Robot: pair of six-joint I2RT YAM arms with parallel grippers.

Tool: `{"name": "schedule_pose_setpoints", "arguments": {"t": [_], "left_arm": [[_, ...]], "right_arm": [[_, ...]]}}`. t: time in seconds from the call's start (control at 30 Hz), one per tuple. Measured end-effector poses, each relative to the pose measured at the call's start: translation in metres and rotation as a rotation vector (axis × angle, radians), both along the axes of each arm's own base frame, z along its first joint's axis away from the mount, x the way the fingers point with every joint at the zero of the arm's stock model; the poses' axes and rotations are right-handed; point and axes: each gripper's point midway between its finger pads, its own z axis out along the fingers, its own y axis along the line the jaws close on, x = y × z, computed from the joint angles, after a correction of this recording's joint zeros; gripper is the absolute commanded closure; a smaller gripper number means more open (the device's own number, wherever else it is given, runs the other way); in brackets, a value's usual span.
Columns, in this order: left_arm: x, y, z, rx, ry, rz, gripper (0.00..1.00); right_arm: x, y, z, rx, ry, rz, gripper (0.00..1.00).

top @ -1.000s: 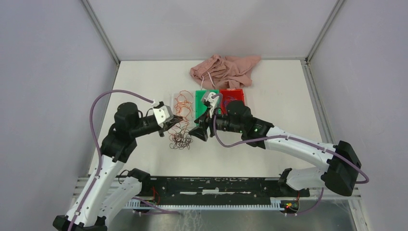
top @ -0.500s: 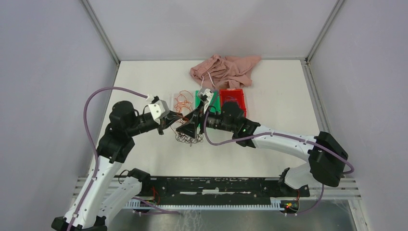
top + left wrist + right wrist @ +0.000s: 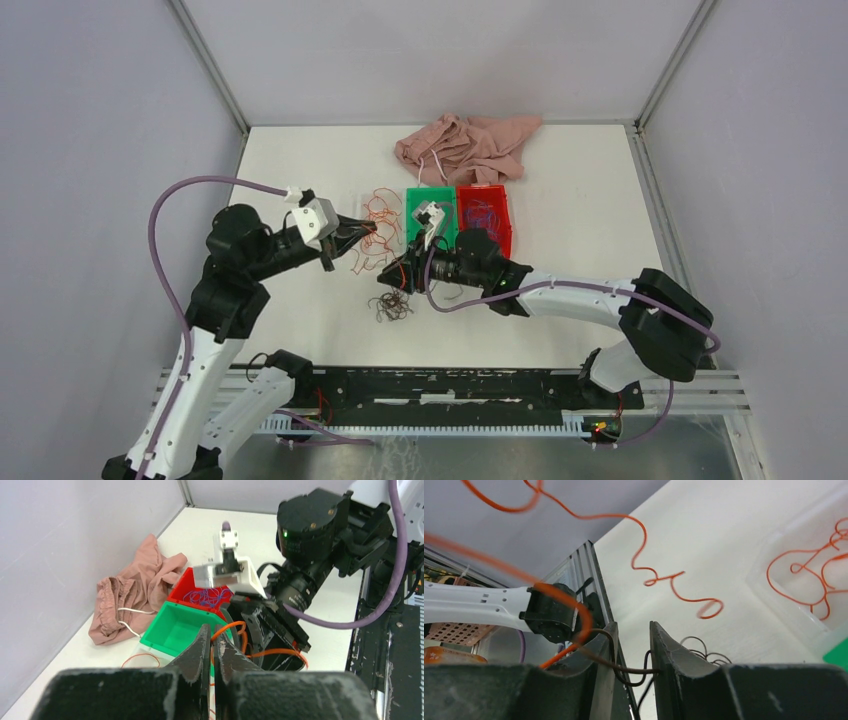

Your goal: Untangle the cables

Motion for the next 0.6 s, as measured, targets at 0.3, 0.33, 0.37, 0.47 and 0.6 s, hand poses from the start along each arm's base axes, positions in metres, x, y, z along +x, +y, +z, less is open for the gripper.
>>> {"name": "schedule_pose_setpoints", "arguments": {"t": [0.3, 0.33, 0.37, 0.47, 0.6], "left_arm": [[0.001, 0.0, 0.045, -0.045, -0.086, 0.009, 0.97], [0.002, 0.001, 0.05, -0.05, -0.098, 0.016, 0.97], [0.003, 0.002, 0.055, -0.055, -0.113, 0.023, 0.97], [0.002, 0.004, 0.073, -0.072, -0.157, 0.034, 0.97], [0.004, 0.006, 0.093, -0.093, -0.208, 0.054, 0.97]], "right_arm": [[0.0, -0.014, -0.043, -0.108, 0.061, -0.046, 0.61], [-0.001, -0.016, -0.048, -0.118, 0.066, -0.051, 0.61], [-0.001, -0.019, -0.053, -0.129, 0.072, -0.055, 0.6], [-0.002, -0.022, -0.061, -0.147, 0.082, -0.062, 0.6], [-0.003, -0.026, -0.074, -0.172, 0.101, -0.073, 0.59]]}}
